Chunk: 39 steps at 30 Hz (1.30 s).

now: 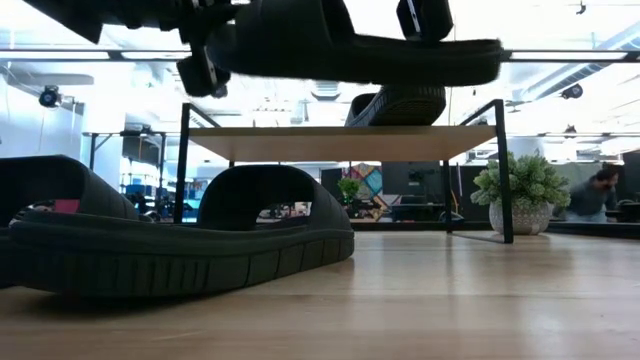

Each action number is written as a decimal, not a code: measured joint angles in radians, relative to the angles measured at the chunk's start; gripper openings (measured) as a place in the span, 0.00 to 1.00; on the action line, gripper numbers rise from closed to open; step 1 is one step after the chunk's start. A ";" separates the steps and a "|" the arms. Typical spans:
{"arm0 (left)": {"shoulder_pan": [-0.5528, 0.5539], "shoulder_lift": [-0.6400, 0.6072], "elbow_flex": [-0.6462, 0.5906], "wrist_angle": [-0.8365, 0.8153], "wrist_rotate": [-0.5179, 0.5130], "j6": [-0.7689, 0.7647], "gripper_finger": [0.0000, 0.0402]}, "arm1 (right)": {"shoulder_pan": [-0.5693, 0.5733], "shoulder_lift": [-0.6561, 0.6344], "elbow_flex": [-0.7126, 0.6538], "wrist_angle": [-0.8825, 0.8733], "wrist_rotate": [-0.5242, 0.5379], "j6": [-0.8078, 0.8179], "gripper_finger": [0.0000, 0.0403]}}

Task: Pick and place slides into the shelf
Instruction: Put the black slide on the shelf

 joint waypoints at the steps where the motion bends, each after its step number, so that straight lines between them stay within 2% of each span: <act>1: 0.003 -0.027 0.001 -0.013 0.004 0.012 0.00 | 0.009 -0.004 0.002 0.001 0.006 -0.003 0.03; 5: 0.035 -0.136 0.049 -0.151 0.022 0.086 0.00 | 0.046 -0.029 -0.002 -0.040 -0.008 -0.012 0.03; 9: 0.073 -0.204 0.162 -0.489 0.014 0.174 0.00 | 0.079 -0.033 -0.003 -0.051 -0.030 -0.013 0.03; 11: 0.088 -0.212 0.212 -0.620 0.016 0.208 0.00 | 0.083 -0.033 -0.003 -0.046 0.026 -0.016 0.03; 14: 0.103 -0.214 0.268 -0.691 0.015 0.241 0.00 | 0.082 -0.033 -0.003 -0.044 0.125 -0.023 0.03; 23: 0.107 -0.201 0.279 -0.696 -0.083 0.243 0.00 | 0.043 -0.034 -0.003 -0.012 0.438 0.059 0.03; 27: 0.107 -0.189 0.279 -0.687 -0.106 0.243 0.00 | 0.000 -0.033 -0.003 -0.008 0.459 0.154 0.03; 32: 0.107 -0.157 0.279 -0.681 -0.116 0.242 0.00 | -0.067 -0.012 -0.004 0.080 0.454 0.201 0.03; 37: 0.107 -0.121 0.279 -0.673 -0.116 0.240 0.00 | -0.122 0.010 -0.004 0.095 0.575 0.270 0.03; 39: 0.107 -0.099 0.279 -0.649 -0.116 0.240 0.00 | -0.147 0.012 -0.005 0.092 0.590 0.328 0.03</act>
